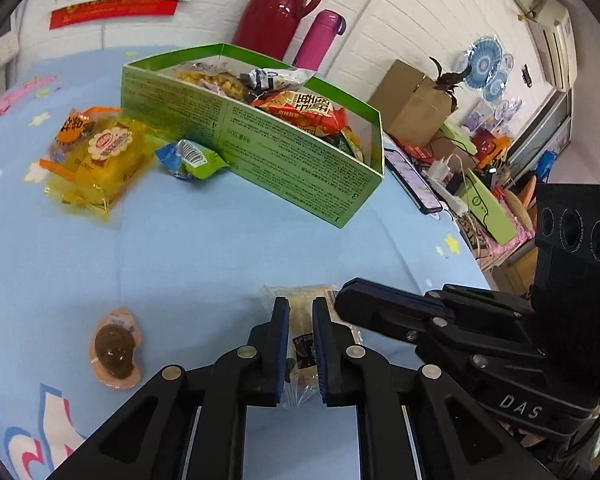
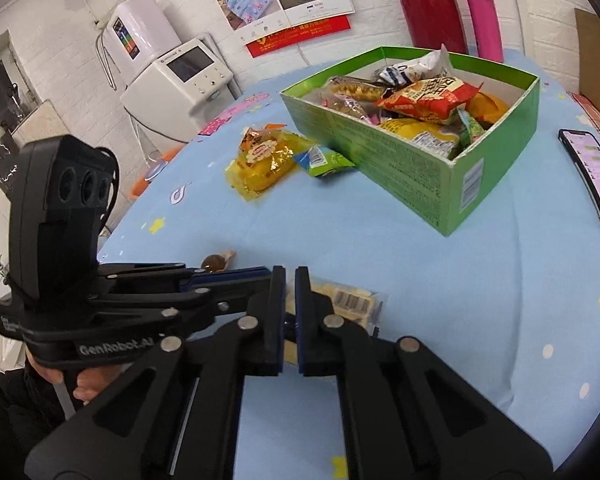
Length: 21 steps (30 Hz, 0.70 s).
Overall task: Organize snacks
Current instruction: 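Grasp the clear cracker pack with both grippers together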
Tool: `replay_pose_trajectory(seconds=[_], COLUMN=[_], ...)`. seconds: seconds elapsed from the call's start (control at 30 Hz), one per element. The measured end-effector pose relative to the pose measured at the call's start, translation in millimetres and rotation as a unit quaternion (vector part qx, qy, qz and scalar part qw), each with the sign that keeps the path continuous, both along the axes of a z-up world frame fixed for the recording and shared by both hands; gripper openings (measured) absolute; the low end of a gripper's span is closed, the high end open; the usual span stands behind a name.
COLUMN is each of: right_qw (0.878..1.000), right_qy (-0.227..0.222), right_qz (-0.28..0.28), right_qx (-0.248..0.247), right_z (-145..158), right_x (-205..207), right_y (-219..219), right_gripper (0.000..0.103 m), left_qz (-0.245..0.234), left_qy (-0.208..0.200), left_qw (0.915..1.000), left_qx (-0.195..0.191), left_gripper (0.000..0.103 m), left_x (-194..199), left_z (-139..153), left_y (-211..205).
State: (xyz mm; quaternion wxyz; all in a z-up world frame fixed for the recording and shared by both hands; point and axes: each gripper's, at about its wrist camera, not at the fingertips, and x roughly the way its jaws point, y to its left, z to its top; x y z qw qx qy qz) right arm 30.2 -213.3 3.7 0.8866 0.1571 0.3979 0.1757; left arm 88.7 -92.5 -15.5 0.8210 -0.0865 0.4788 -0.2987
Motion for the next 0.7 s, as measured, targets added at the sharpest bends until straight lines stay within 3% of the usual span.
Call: replay_pose_trajectory(seconds=[0.1, 0.13, 0.2, 0.27, 0.4, 0.43, 0.57, 0.7], right_qw=[0.999, 0.998, 0.998, 0.998, 0.994, 0.993, 0.984, 0.975], right_qy=[0.000, 0.005, 0.029, 0.038, 0.028, 0.031, 0.028, 0.001], right_qz=[-0.021, -0.025, -0.031, -0.026, 0.017, 0.027, 0.050, 0.073], right_qx=[-0.046, -0.051, -0.039, -0.037, -0.101, -0.112, -0.171, -0.210], right_z=[-4.8, -7.1, -15.4, -21.6, -24.8, -26.4, -34.3, -38.2], right_x=[-9.2, -11.6, -13.9, -17.0, -27.7, -28.5, -29.1, -25.6], right_y=[-11.8, -14.3, -20.9, -23.1, -10.9, -9.5, 3.9, 23.5], right_gripper=[0.056, 0.062, 0.062, 0.062, 0.063, 0.068, 0.072, 0.072], left_qz=[-0.001, -0.001, -0.004, -0.013, -0.050, -0.057, -0.061, -0.066], left_qy=[0.038, 0.036, 0.036, 0.055, 0.052, 0.049, 0.059, 0.028], left_qw=[0.9989, 0.9991, 0.9993, 0.9983, 0.9973, 0.9970, 0.9963, 0.9967], left_qx=[-0.028, -0.022, -0.007, -0.008, 0.014, 0.022, 0.016, 0.038], left_gripper=[0.024, 0.028, 0.036, 0.038, 0.039, 0.040, 0.048, 0.048], left_x=[2.3, 0.4, -1.6, -1.4, -8.5, -10.2, -6.7, -4.2], left_z=[-5.6, -6.5, -10.4, -16.9, -24.7, -24.2, -22.4, -21.1], left_y=[18.4, 21.8, 25.4, 25.4, 17.9, 18.0, 15.3, -2.1])
